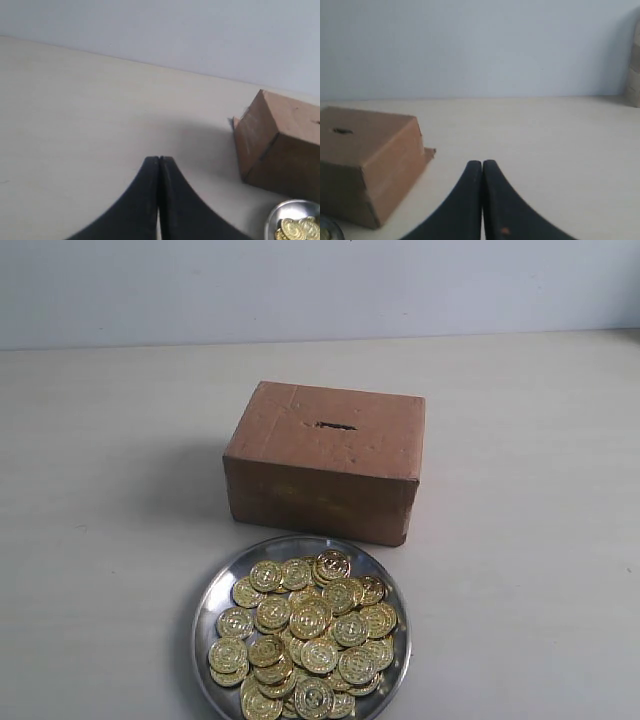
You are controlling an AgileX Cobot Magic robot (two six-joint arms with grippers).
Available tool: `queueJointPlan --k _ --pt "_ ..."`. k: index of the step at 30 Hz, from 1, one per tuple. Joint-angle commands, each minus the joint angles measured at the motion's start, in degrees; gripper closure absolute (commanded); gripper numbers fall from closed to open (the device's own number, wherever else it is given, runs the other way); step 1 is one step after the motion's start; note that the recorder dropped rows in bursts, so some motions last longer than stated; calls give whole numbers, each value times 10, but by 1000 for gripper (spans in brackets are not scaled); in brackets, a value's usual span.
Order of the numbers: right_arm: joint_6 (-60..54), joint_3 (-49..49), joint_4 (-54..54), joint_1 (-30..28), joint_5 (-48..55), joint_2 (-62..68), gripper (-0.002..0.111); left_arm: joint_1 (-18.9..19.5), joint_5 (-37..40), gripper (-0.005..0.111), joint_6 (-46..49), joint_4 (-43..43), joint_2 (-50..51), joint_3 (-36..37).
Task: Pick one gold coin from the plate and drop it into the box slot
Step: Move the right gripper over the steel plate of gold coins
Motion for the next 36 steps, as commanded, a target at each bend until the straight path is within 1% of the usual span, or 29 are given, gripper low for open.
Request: queueJointPlan --k 1,4,6,9,11,12,13,14,15,16,17,19,20,21,24,25,27,30,32,36 --pt "2 3 125 2 -96 -3 108 0 -57 107 5 -43 -4 -2" --pt "43 3 236 2 -136 -3 108 0 -86 107 1 -76 -4 -2" --pt "65 3 280 2 -137 -3 108 0 -111 107 1 -94 -4 -2" --pt "71 3 295 2 -134 -3 108 0 -148 107 1 -149 -4 -2" --pt "76 3 297 2 -130 -3 108 0 -154 107 -1 -155 -4 -2" --pt "76 3 298 2 -124 -3 108 0 -154 107 -29 -155 -4 -2" --pt "74 3 298 2 -108 -3 108 0 -153 107 -46 -155 -4 -2" --pt "52 -35 279 2 -51 -3 108 0 -152 107 -59 -155 -4 -2" --pt "28 -58 279 2 -21 -3 108 0 -150 107 -59 -155 -4 -2" --pt "-40 -124 281 2 45 4 108 0 -143 107 -61 -155 -4 -2" --pt "-82 -180 285 2 85 37 108 0 -136 107 -61 -162 -4 -2" --pt "-130 -245 285 2 125 91 108 0 -120 107 -61 -174 -4 -2" --pt "-160 -281 288 2 148 128 108 0 -108 107 -61 -181 -4 -2" --pt "-213 -332 304 4 182 187 108 -5 -98 107 -61 -188 -4 -2" --pt "-366 -478 387 53 311 405 108 -43 -94 107 -59 -200 -4 -2" --pt "-391 -507 393 70 335 455 108 -52 -94 107 -59 -200 -4 -2" --pt "-416 -562 385 107 374 549 108 -68 -94 107 -57 -200 -4 -2" --pt "-432 -620 357 160 395 650 108 -84 -93 107 -57 -199 -4 -2" --pt "-432 -655 319 196 396 714 108 -87 -92 107 -57 -197 -4 -2" --pt "-421 -703 237 249 396 815 108 -87 -92 107 -43 -195 -4 -2"
